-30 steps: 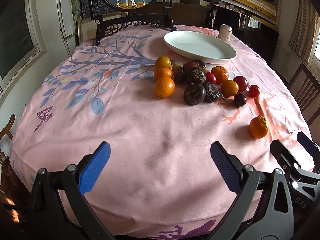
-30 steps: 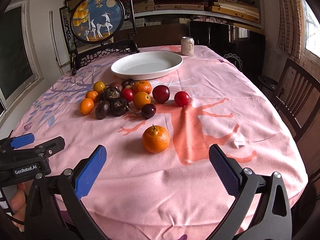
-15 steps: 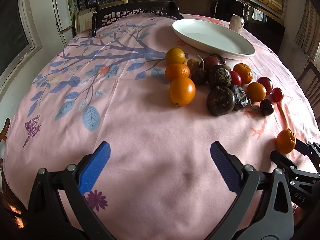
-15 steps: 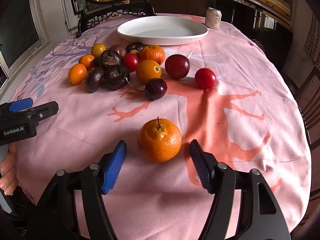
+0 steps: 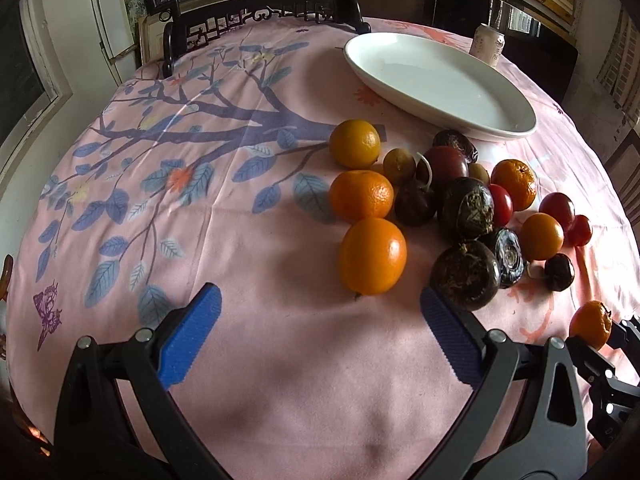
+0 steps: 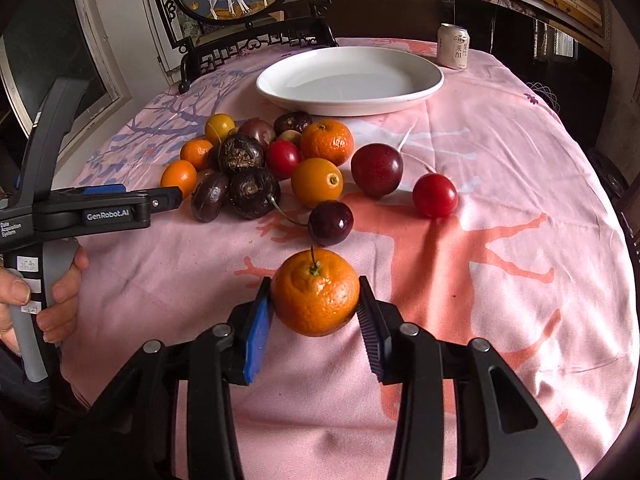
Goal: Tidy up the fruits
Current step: 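Grasp the tangerine with the right gripper while the left gripper grasps an orange, then carry both oranges onto the white plate and open both grippers, then move the right gripper to the dark cherry and close on it, then grasp the dark passion fruit with the left gripper while the right holds the cherry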
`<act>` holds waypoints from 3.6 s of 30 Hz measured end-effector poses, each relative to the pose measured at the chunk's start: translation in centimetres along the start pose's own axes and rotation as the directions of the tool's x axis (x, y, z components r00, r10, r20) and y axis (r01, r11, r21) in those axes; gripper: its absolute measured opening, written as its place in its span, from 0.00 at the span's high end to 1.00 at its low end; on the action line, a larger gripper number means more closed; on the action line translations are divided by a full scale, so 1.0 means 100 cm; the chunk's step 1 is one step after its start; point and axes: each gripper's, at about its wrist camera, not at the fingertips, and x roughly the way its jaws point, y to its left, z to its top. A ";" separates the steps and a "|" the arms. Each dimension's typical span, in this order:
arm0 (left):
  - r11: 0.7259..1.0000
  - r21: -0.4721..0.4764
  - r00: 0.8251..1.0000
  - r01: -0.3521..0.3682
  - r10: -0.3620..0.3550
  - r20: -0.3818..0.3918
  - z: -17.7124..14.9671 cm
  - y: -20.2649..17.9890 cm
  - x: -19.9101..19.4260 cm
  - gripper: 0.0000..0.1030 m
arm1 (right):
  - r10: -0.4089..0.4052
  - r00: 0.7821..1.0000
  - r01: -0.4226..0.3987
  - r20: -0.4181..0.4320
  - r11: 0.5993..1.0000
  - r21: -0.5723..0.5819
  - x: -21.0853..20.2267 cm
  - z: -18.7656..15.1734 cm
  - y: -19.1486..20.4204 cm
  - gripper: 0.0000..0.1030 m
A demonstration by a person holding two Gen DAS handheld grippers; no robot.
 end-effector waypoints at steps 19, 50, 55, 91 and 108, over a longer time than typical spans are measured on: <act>0.980 0.143 0.989 0.139 -0.146 0.036 0.036 -0.021 -0.026 0.65 | 0.060 0.989 -0.050 0.134 0.996 -0.074 -0.018 0.076 -0.008 0.60; 0.992 0.068 0.990 0.105 -0.110 0.084 0.126 -0.050 -0.012 0.18 | -0.032 0.999 0.029 0.038 0.996 0.083 0.023 0.121 -0.051 0.42; 0.994 0.071 0.988 0.085 -0.094 0.123 0.081 -0.038 -0.038 0.15 | -0.093 0.992 0.088 0.084 0.994 0.066 -0.018 0.078 -0.056 0.42; 0.984 0.030 0.985 0.175 -0.174 -0.015 -0.019 -0.021 -0.019 0.14 | -0.047 0.997 0.041 -0.067 0.996 -0.085 0.041 0.032 0.001 0.56; 0.984 0.122 0.991 0.128 -0.124 -0.040 -0.006 -0.058 0.008 0.22 | 0.047 0.999 -0.047 -0.010 0.999 0.005 0.016 0.018 -0.027 0.71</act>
